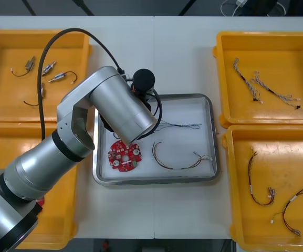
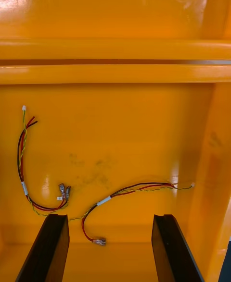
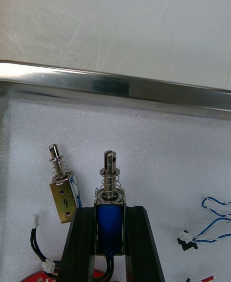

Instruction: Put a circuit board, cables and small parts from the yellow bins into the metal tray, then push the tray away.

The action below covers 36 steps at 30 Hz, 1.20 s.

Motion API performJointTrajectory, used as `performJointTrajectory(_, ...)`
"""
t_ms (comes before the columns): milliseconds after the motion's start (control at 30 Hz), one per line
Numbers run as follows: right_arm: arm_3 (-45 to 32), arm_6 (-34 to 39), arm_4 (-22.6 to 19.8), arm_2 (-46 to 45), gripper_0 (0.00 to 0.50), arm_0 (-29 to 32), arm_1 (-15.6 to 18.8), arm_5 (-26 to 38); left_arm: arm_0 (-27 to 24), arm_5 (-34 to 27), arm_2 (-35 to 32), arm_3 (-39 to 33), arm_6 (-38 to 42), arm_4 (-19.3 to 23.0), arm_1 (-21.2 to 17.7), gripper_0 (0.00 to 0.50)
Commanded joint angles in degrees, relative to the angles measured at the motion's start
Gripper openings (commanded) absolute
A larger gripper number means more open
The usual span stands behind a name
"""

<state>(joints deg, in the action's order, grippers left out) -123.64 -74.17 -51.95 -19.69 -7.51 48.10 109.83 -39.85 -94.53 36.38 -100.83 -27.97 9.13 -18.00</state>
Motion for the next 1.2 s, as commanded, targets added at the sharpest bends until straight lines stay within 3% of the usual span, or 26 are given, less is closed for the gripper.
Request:
performJointTrajectory(33,-1.87,3.42,-0.79,-2.02,0.5,1.0,-0.38,0.17,0.39,1.72,2.56,0.9,5.03,0.1,1.57,0.0)
performJointTrajectory(367,-2.22,3.51,-1.05,-2.02,0.5,1.0,-0.38,0.17,0.48,2.86,3.09,1.34,5.91,0.01,1.66,0.004)
performJointTrajectory(633,-2.57,3.07,-1.49,-2.02,0.5,1.0,-0.38,0.17,0.48,3.74,3.35,1.34,6.61,-0.16,1.39,0.118)
performJointTrajectory(900,-2.92,2.63,-1.93,-1.75,0.5,1.0,-0.38,0.17,0.48,4.09,3.35,1.34,6.7,-0.34,0.95,0.156)
performJointTrajectory(967,-3.28,2.54,-2.11,-1.58,0.5,1.0,-0.38,0.17,0.48,4.0,3.35,1.25,6.52,-0.25,0.69,0.207)
performJointTrajectory(1033,-3.36,2.54,-2.11,-1.4,0.5,1.0,-0.38,0.17,0.48,4.0,3.35,1.34,6.43,-0.34,0.6,0.228)
performJointTrajectory(1133,-3.72,2.37,-2.37,-1.23,0.5,1.0,-0.38,0.17,0.48,4.0,3.44,1.25,6.26,-0.78,0.34,0.328)
performJointTrajectory(1200,-3.98,2.28,-2.46,-1.23,0.5,1.0,-0.38,0.17,0.48,4.09,3.44,1.25,5.91,-1.04,0.16,0.357)
